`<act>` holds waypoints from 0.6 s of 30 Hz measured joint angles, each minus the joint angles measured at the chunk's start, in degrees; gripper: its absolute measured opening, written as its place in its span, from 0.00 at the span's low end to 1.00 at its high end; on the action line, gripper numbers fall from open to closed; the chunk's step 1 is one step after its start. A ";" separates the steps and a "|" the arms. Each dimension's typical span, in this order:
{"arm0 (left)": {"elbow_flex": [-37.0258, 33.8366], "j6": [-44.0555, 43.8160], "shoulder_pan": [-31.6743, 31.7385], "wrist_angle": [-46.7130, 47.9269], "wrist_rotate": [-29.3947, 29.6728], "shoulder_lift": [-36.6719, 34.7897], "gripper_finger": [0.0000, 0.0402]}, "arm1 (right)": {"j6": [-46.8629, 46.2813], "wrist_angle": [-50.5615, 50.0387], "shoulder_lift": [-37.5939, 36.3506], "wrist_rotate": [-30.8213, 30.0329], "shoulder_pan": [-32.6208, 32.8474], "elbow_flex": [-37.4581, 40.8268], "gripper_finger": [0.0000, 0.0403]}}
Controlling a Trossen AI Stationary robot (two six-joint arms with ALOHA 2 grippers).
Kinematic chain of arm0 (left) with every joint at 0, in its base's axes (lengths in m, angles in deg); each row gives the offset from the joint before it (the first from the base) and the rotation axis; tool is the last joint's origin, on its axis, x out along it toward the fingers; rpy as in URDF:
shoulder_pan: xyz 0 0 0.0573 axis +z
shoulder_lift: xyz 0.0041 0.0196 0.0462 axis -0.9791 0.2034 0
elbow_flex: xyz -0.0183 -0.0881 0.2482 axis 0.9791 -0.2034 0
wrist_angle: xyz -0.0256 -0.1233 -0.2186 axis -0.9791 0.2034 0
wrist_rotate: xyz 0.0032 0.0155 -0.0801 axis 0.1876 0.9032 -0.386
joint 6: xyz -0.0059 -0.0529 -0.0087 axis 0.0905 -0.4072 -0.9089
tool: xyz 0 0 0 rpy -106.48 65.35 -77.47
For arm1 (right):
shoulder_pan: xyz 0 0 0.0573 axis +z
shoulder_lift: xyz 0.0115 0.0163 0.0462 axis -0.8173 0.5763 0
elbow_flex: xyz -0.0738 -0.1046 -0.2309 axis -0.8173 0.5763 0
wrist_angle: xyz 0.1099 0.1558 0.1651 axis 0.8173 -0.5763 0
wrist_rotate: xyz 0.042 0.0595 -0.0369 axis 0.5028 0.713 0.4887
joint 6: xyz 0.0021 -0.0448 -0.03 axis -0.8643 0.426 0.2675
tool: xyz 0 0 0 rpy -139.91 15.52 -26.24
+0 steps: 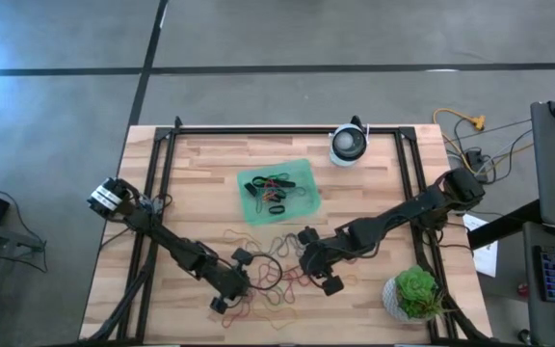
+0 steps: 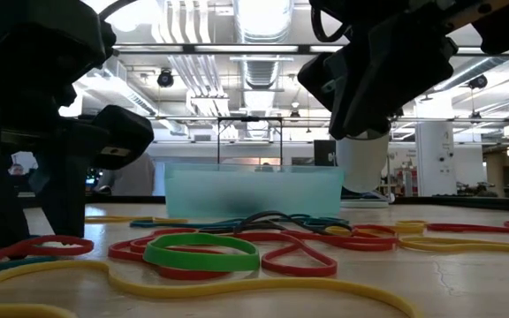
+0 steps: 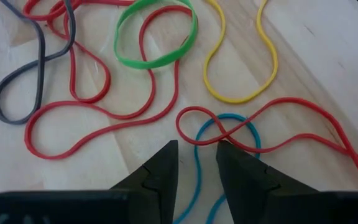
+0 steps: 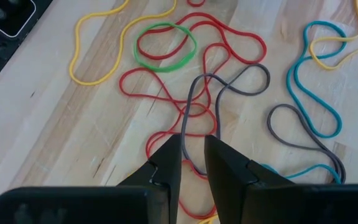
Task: Pick and place rubber bands into bin
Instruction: Put the red rubber band into the green bin
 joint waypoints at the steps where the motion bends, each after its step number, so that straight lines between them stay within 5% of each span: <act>1: 0.00 0.02 0.00 -0.10 -0.04 0.02 0.25 | 0.00 -0.02 0.00 0.00 0.00 0.06 0.16; 18: -0.11 4.27 -0.15 -5.81 -1.30 0.31 0.25 | 0.00 0.27 0.00 -0.02 0.00 0.18 0.15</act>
